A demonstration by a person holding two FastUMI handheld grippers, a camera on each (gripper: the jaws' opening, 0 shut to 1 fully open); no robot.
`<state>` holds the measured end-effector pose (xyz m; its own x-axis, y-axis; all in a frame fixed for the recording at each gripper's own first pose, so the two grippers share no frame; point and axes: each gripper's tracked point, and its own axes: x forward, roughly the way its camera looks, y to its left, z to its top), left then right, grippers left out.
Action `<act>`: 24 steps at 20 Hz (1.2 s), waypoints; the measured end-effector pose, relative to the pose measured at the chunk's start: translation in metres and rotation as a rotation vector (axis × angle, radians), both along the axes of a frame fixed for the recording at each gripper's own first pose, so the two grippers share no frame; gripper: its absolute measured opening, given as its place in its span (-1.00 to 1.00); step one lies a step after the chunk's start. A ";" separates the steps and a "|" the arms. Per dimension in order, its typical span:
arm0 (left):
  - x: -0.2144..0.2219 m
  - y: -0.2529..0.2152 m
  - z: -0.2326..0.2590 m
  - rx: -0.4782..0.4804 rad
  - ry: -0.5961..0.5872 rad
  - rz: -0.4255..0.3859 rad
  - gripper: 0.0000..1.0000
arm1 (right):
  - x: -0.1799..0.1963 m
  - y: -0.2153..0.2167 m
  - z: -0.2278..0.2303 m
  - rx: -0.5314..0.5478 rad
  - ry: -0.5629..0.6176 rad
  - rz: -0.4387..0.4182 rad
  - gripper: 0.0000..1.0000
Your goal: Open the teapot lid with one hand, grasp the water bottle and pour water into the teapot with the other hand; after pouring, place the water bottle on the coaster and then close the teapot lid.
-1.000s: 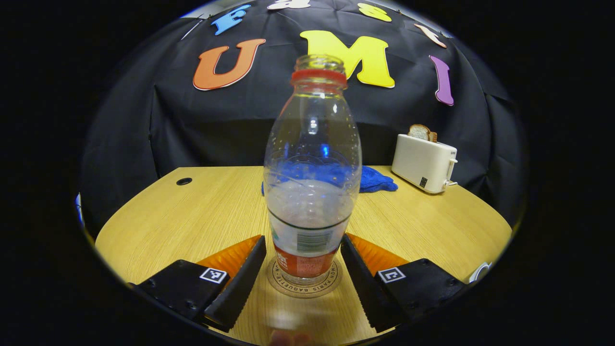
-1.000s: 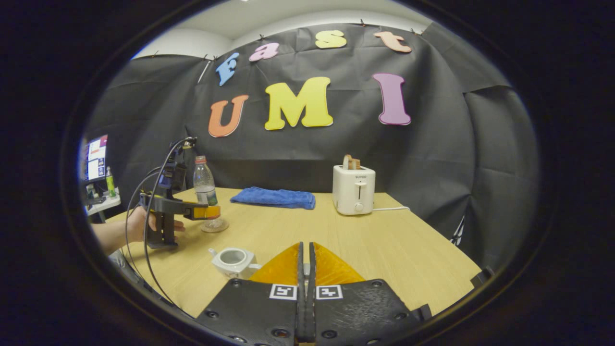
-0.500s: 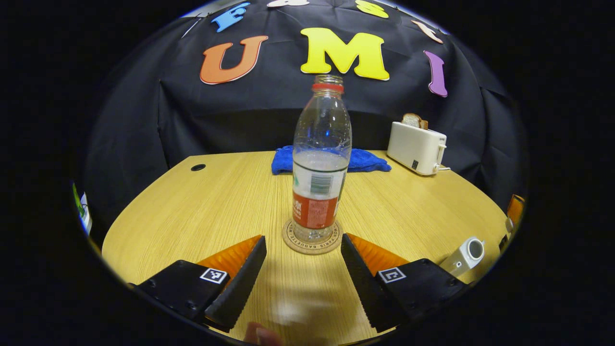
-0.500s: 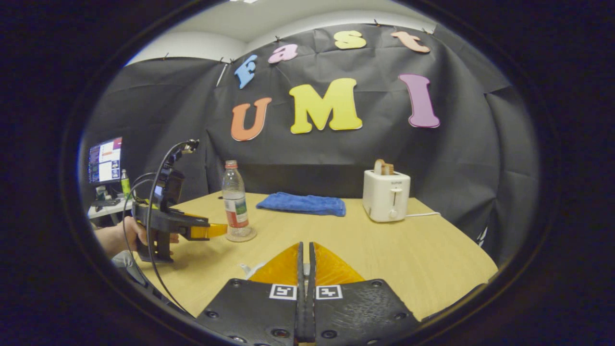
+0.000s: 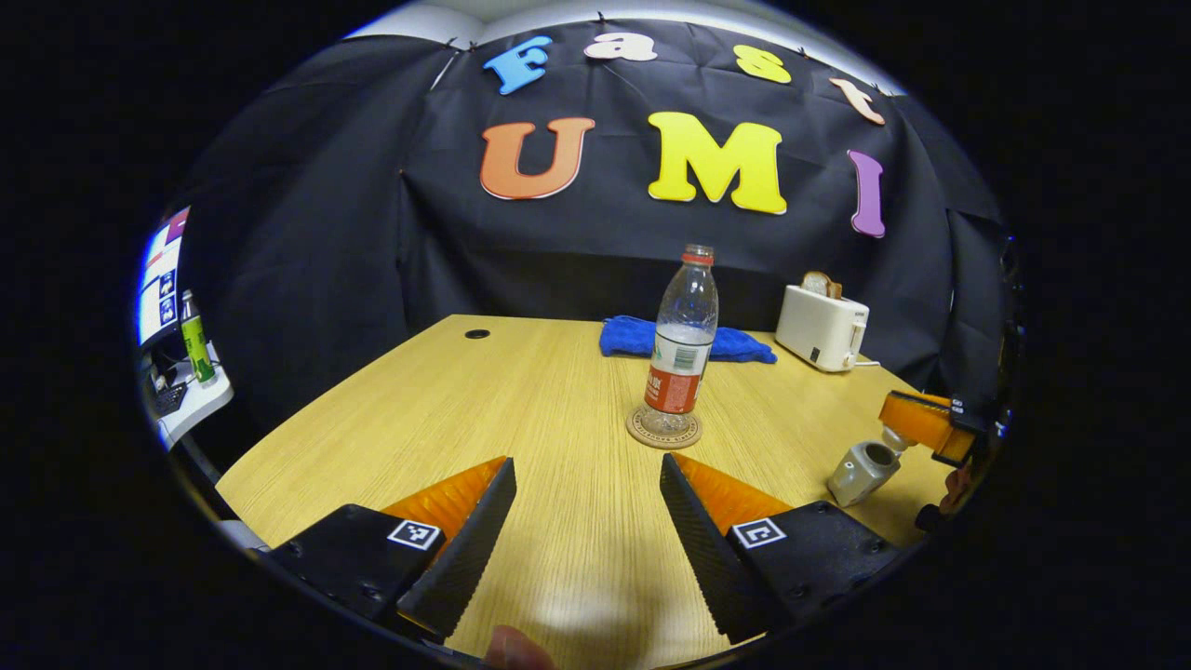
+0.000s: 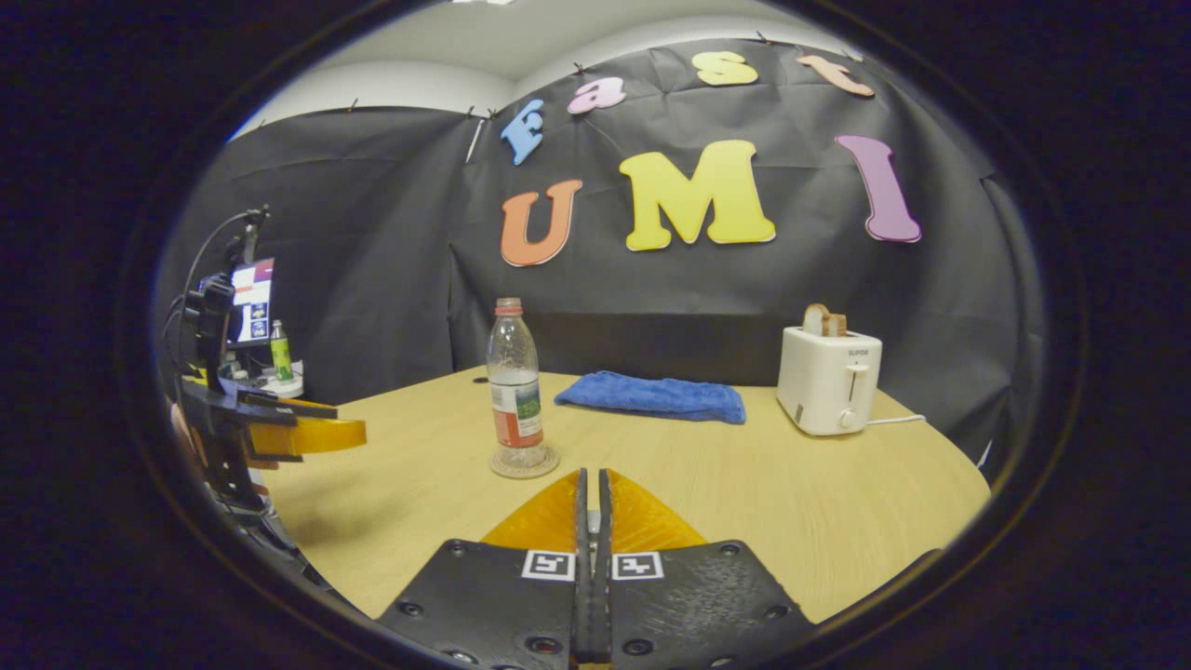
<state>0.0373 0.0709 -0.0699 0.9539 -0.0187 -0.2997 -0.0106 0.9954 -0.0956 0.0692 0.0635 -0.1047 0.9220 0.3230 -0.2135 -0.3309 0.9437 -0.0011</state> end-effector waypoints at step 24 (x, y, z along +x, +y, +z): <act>-0.042 0.038 0.003 0.033 -0.051 0.101 0.95 | 0.008 -0.007 -0.024 0.019 -0.014 -0.022 -1.00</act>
